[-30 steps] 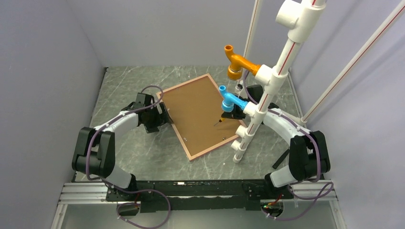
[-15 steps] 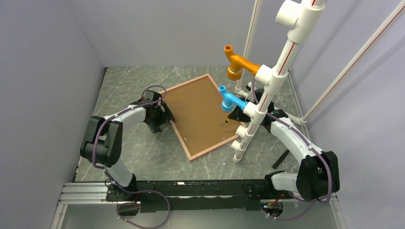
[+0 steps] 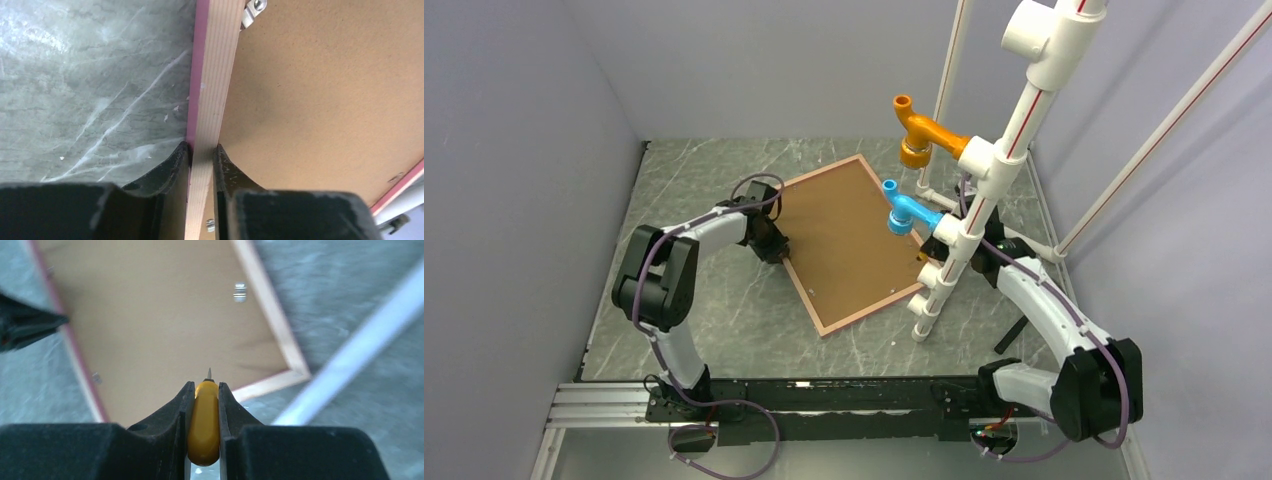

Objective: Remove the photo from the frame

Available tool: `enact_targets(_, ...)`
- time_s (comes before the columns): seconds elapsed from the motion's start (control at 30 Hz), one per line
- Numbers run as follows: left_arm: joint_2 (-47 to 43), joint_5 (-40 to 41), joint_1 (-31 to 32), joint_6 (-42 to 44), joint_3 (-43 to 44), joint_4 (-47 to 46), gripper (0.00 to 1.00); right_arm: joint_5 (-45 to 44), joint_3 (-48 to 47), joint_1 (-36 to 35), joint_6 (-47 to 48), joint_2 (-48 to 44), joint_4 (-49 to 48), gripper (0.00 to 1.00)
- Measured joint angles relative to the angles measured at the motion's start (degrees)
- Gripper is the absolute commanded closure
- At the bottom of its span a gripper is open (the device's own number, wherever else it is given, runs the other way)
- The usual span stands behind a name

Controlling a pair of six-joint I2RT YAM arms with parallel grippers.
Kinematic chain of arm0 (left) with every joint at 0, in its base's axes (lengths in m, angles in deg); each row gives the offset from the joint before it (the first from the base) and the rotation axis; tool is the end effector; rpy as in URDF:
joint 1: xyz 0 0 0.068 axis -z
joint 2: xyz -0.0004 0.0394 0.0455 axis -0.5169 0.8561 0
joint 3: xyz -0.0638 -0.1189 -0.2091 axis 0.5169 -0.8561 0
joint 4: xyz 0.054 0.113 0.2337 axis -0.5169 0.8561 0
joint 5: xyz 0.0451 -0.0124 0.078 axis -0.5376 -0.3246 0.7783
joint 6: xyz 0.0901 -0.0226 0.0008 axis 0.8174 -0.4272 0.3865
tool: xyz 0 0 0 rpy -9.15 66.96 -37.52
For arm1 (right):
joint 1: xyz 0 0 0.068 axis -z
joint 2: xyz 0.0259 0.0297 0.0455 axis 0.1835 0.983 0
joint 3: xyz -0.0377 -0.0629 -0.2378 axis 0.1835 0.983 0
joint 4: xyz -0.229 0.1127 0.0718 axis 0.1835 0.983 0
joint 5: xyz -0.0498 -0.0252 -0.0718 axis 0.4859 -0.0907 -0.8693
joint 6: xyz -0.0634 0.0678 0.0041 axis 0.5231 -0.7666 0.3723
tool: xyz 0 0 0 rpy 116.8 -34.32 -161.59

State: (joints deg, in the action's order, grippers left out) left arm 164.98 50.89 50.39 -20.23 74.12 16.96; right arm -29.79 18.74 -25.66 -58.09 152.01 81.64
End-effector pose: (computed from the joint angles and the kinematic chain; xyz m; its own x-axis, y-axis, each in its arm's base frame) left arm 0.3457 -0.1226 0.0903 -0.7663 -0.6159 -0.1828 -0.5495 0.7758 -0.3102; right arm 0.2850 0.0939 0.1982 -0.7622 0.2397 -0.6013 -0.0670 0.8947 0.4417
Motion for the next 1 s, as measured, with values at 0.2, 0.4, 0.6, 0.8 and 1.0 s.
enact_targets(0.2, -5.88, 0.11, -1.20, -5.20, -8.35, -4.85, 1.00, -18.91, -0.02, 0.00, -3.04, -4.57, 8.70, 1.00)
enact_targets(0.4, -15.17, 1.68, -2.49, -11.93, -18.88, -6.62, 1.00, -28.46, 0.00, -1.07, -8.87, -11.58, 20.13, 1.00)
enact_targets(0.6, -24.70, 2.47, -2.64, -20.68, -28.89, -9.75, 1.00, -30.32, -2.62, -6.88, -14.56, -18.80, 30.64, 1.00)
enact_targets(0.8, -30.51, 2.10, -2.54, -26.38, -34.16, -11.34, 1.00, -30.21, -4.57, -8.74, -19.32, -22.82, 39.10, 1.00)
enact_targets(1.0, -33.09, 0.59, -2.08, -26.67, -35.12, -8.00, 0.62, -26.62, -6.10, -8.98, -20.17, -25.94, 46.90, 1.00)
